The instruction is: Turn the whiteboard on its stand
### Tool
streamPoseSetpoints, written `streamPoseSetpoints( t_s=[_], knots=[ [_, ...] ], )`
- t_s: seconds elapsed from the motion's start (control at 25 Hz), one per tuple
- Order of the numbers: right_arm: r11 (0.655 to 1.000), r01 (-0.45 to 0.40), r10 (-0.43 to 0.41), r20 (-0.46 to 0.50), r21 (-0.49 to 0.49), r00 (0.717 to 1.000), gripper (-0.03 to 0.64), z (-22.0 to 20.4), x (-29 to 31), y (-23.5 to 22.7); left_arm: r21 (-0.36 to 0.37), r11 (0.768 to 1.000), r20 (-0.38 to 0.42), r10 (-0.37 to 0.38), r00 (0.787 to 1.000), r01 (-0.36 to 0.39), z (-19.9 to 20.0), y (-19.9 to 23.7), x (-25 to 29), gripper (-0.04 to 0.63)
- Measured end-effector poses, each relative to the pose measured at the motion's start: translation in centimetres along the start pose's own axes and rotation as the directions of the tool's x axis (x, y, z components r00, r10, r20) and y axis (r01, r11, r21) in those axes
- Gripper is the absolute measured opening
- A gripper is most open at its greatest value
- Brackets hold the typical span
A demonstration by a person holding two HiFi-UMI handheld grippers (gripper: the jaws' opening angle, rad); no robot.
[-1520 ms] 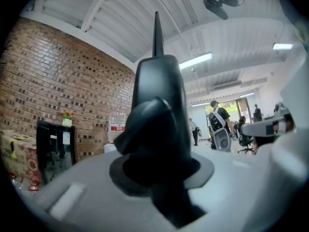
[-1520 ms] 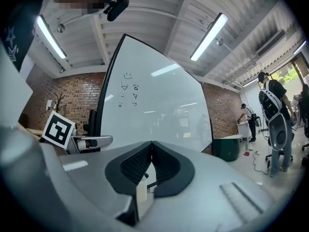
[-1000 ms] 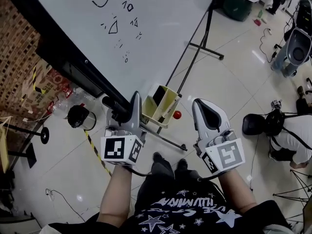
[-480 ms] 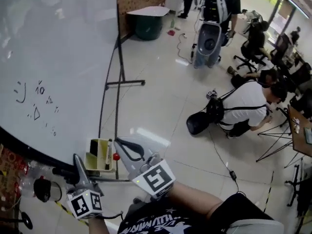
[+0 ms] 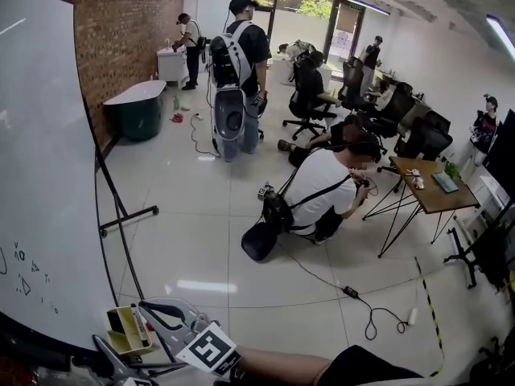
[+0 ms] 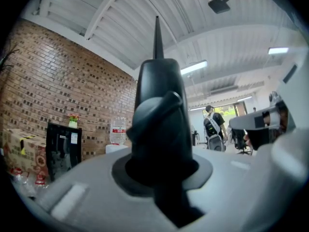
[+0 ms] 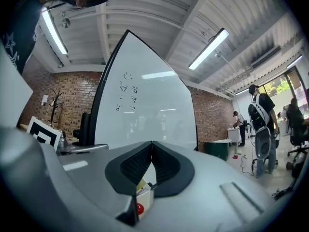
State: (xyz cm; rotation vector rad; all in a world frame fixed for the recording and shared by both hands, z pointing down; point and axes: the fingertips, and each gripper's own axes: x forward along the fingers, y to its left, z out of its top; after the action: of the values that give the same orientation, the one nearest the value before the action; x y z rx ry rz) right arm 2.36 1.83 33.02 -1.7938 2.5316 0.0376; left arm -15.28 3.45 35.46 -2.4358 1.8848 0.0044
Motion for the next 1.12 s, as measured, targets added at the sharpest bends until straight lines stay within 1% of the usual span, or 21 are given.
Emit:
streamPoseSetpoints(
  t_s=[0.16, 0.28, 0.36, 0.44, 0.48, 0.52, 0.56, 0.6, 0.64, 0.68, 0.72, 0.76, 0.84, 0.88, 0.96, 1.04, 1.12],
  knots=[
    [0.999, 0.049, -0.049, -0.011, 0.012, 0.999, 0.009, 0.5, -1.8, -1.6, 0.026, 0.999, -0.011, 0.039, 0.999, -0.039, 1.0, 0.8, -2.1, 0.097],
    [0.999, 0.049, -0.049, -0.003, -0.008, 0.999, 0.009, 1.9, -3.2, -1.6, 0.052, 0.996, -0.023, 0.072, 0.997, -0.07, 1.5, 1.7, -3.9, 0.097],
    [0.999, 0.045, -0.045, 0.008, 0.01, 0.999, 0.009, 2.6, -3.4, -0.8, 0.071, 0.993, -0.031, 0.093, 0.995, -0.091, 1.8, 2.5, -5.1, 0.095],
    [0.999, 0.045, -0.045, 0.012, 0.025, 0.999, 0.008, 2.5, -3.5, -0.4, 0.084, 0.991, -0.035, 0.109, 0.993, -0.106, 2.1, 2.9, -6.1, 0.095],
    [0.999, 0.024, -0.024, 0.014, 0.034, 1.0, 0.009, 2.2, -3.6, 0.4, 0.085, 0.99, -0.034, 0.112, 0.993, -0.109, 2.3, 2.9, -6.3, 0.095],
    [0.998, -0.028, 0.027, 0.024, 0.064, 0.999, 0.008, 2.0, -3.6, 2.3, 0.08, 0.991, -0.029, 0.108, 0.994, -0.106, 2.5, 2.6, -6.2, 0.095],
    [0.989, -0.095, 0.09, 0.046, 0.115, 0.995, 0.008, 2.0, -3.4, 4.7, 0.067, 0.993, -0.02, 0.096, 0.995, -0.095, 2.8, 1.9, -5.7, 0.095],
    [0.977, -0.134, 0.122, 0.08, 0.163, 0.989, 0.008, 2.4, -3.3, 5.7, 0.043, 0.996, -0.004, 0.073, 0.997, -0.073, 3.1, 0.6, -4.6, 0.095],
    [0.973, -0.128, 0.108, 0.109, 0.19, 0.988, 0.009, 3.0, -3.5, 4.7, 0.011, 0.999, 0.018, 0.039, 0.999, -0.039, 3.4, -1.2, -3.1, 0.095],
    [0.977, -0.095, 0.074, 0.115, 0.191, 0.991, 0.008, 3.4, -3.8, 2.6, -0.02, 1.0, 0.039, -0.002, 0.999, 0.002, 3.5, -3.0, -1.4, 0.094],
    [0.984, -0.064, 0.048, 0.098, 0.168, 0.994, 0.009, 3.5, -4.0, 0.5, -0.042, 0.998, 0.055, -0.038, 0.998, 0.04, 3.5, -4.5, 0.1, 0.095],
    [0.99, -0.05, 0.041, 0.073, 0.13, 0.996, 0.008, 3.3, -4.1, -1.1, -0.056, 0.996, 0.065, -0.063, 0.996, 0.066, 3.5, -5.4, 1.2, 0.095],
    [0.996, -0.067, 0.065, 0.037, 0.064, 0.997, 0.009, 2.6, -4.1, -2.5, -0.068, 0.994, 0.065, -0.076, 0.995, 0.08, 3.5, -6.0, 2.1, 0.095],
    [0.995, -0.083, 0.081, 0.03, 0.052, 0.996, 0.009, 2.4, -4.1, -2.6, -0.068, 0.995, 0.06, -0.071, 0.996, 0.075, 3.5, -5.9, 2.0, 0.095],
    [0.99, -0.124, 0.123, 0.019, 0.061, 0.992, 0.009, 2.2, -3.8, -2.2, -0.056, 0.997, 0.049, -0.05, 0.998, 0.053, 3.5, -5.6, 1.8, 0.097],
    [0.985, -0.162, 0.161, 0.02, 0.063, 0.987, 0.009, 2.2, -3.5, -1.9, -0.013, 1.0, 0.03, -0.014, 0.999, 0.014, 3.3, -5.2, 1.5, 0.105],
    [0.977, -0.202, 0.201, 0.021, 0.062, 0.979, 0.009, 2.3, -3.2, -1.5, 0.042, 0.999, 0.011, 0.028, 1.0, -0.029, 2.9, -5.0, 1.2, 0.136]
  ],
)
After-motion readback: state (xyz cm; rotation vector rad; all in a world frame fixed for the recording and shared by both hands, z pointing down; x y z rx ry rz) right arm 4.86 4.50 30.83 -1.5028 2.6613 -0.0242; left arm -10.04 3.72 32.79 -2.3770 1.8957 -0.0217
